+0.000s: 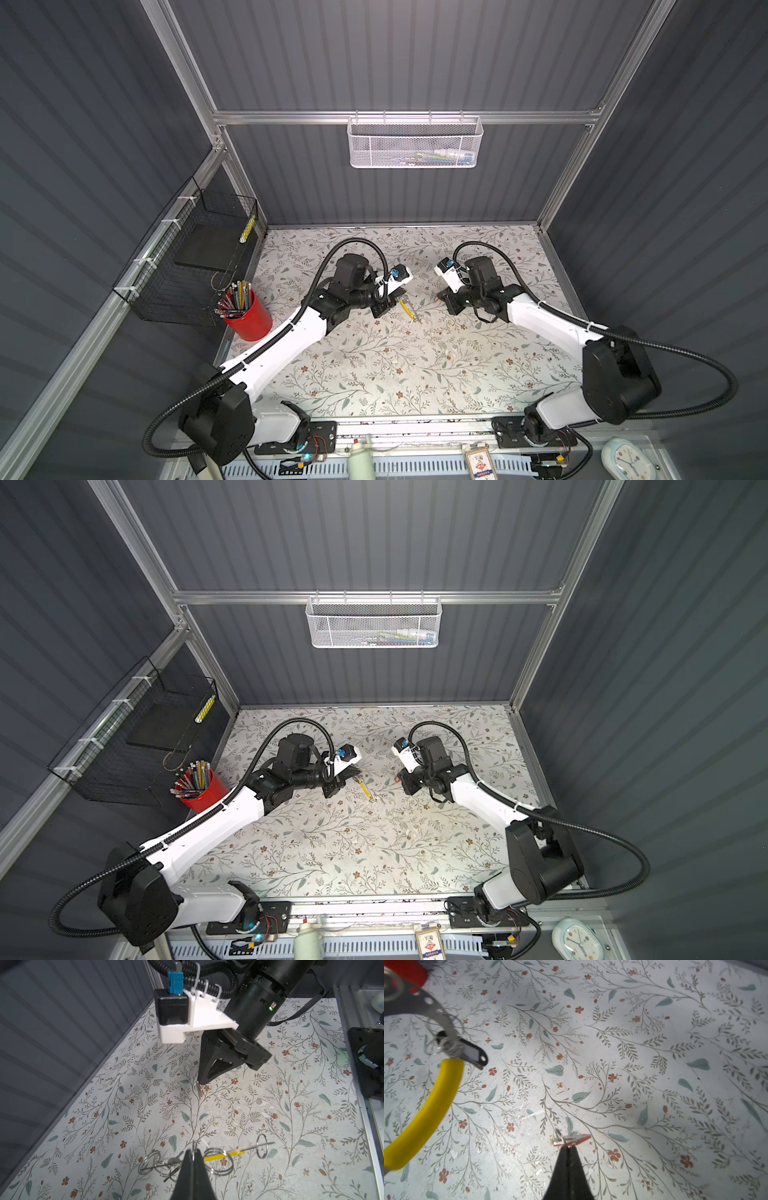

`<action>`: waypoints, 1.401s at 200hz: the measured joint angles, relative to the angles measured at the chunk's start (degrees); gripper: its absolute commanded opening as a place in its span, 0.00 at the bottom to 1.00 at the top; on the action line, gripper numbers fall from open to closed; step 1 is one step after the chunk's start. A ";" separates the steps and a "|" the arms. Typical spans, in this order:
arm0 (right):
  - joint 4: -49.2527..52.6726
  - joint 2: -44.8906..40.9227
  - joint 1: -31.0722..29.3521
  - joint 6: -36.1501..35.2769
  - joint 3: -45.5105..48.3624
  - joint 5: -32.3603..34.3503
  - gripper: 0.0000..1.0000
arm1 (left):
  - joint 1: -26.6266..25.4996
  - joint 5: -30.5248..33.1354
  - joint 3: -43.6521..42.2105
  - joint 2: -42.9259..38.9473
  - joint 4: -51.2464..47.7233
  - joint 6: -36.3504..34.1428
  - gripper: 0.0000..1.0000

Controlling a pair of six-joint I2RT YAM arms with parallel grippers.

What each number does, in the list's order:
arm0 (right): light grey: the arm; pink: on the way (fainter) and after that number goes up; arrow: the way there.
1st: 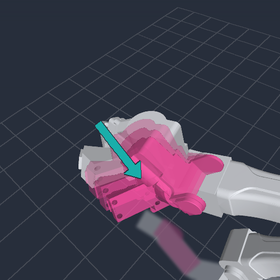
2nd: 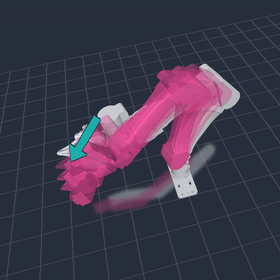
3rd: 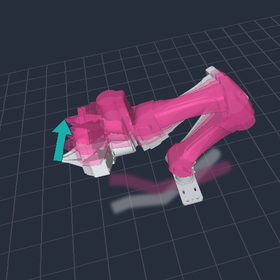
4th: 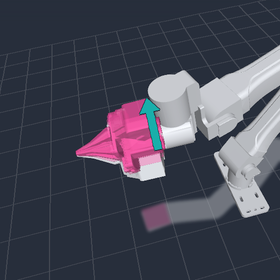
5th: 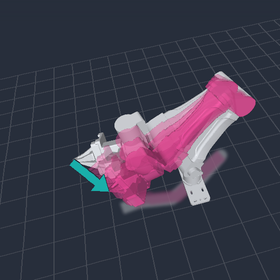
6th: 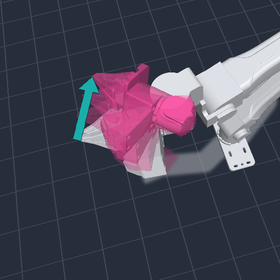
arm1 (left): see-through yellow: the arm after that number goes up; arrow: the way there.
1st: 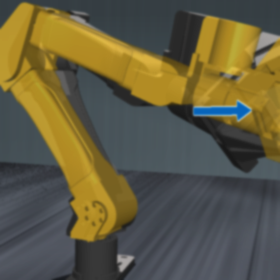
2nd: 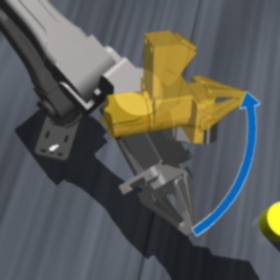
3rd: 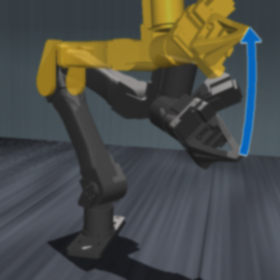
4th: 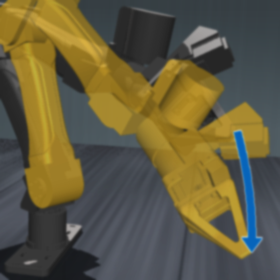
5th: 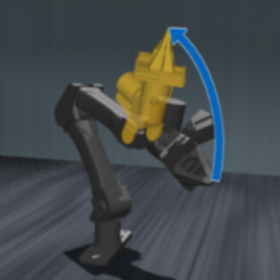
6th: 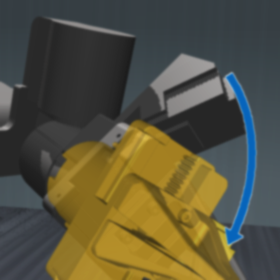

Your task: Put the keys on the keyring

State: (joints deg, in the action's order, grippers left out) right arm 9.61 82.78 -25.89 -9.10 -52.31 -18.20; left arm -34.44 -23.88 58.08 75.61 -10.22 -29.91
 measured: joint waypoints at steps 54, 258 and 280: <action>-1.95 -11.17 -0.04 -3.13 2.69 -6.08 0.00 | 0.00 -3.65 -0.68 0.00 2.32 -4.04 0.00; -7.43 -30.60 -10.34 -7.61 11.41 5.55 0.00 | -7.91 -1.55 -0.98 0.13 13.84 -14.03 0.00; -8.15 -30.91 -10.62 -7.91 11.47 5.44 0.00 | -8.02 -1.11 -0.98 0.13 14.58 -14.53 0.00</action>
State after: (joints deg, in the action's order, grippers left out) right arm 1.45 51.88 -36.51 -17.02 -40.84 -12.75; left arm -42.46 -24.99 57.10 75.75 4.36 -44.45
